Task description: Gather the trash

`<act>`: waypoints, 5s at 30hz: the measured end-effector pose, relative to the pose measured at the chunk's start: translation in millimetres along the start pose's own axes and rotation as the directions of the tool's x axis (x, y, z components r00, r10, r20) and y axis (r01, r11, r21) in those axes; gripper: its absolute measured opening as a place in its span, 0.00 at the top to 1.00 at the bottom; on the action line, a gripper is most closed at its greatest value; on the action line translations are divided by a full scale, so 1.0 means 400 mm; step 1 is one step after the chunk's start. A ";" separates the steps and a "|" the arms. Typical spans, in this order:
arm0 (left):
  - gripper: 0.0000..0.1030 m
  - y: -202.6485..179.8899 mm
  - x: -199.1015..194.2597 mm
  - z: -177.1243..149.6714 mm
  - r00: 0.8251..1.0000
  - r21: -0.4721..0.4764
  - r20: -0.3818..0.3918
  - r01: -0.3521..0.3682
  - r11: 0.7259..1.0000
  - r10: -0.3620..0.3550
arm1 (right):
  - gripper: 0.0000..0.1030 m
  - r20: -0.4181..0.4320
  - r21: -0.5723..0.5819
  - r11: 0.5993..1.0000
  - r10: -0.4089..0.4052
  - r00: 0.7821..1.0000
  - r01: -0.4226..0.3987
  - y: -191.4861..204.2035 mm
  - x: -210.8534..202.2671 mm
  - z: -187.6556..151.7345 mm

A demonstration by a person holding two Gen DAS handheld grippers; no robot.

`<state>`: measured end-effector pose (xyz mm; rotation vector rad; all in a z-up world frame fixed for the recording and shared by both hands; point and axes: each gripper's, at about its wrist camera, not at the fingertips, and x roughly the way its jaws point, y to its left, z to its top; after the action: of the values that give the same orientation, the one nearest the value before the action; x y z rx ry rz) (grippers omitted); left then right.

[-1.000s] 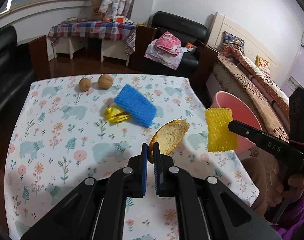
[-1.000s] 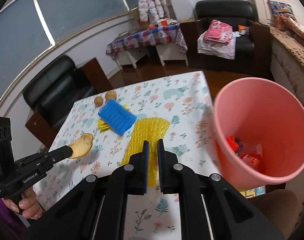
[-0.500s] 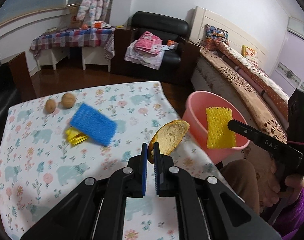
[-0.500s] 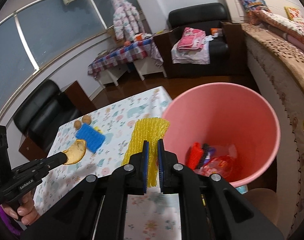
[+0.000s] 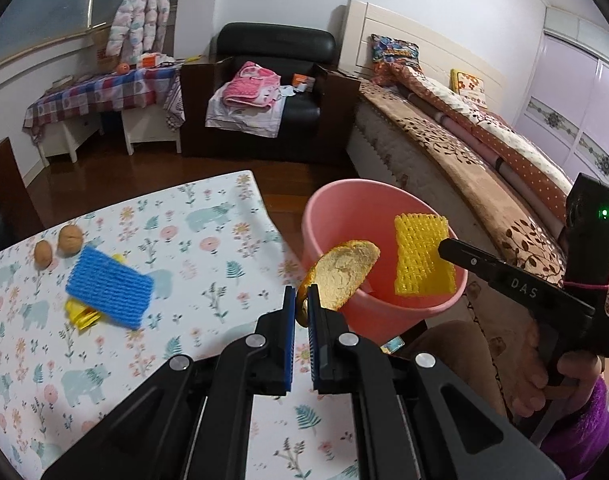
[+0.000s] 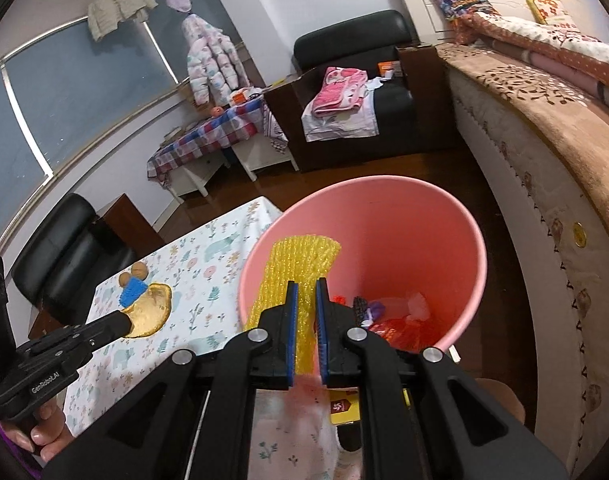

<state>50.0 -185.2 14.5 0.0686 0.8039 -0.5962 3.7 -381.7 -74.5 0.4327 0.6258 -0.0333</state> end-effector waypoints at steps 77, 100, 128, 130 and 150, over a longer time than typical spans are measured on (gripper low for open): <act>0.57 -0.051 0.124 0.000 0.998 -0.054 -0.063 -0.010 0.998 0.007 | 0.74 -0.051 0.034 0.999 -0.017 0.999 0.019 -0.055 0.021 -0.021; 0.57 0.239 -0.050 -0.128 0.985 -0.201 -0.002 -0.169 0.965 0.173 | 0.74 -0.174 -0.184 0.968 0.139 0.975 -0.171 0.233 0.077 -0.091; 0.57 0.537 -0.128 -0.228 0.975 -0.412 -0.011 -0.208 0.887 0.223 | 0.62 -0.347 -0.472 0.832 0.127 0.929 -0.290 0.622 0.369 -0.145; 0.57 0.553 -0.126 -0.232 0.976 -0.430 -0.018 -0.205 0.879 0.219 | 0.62 -0.352 -0.487 0.825 0.113 0.929 -0.285 0.632 0.389 -0.146; 0.57 0.591 -0.075 -0.163 0.988 -0.365 -0.030 -0.153 0.919 0.152 | 0.92 -0.362 -0.420 0.873 0.089 0.928 -0.248 0.593 0.455 -0.126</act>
<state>115.5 44.6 -48.9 -0.2096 0.8912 -0.2907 161.4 -127.4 -124.7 0.0251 0.8998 0.3620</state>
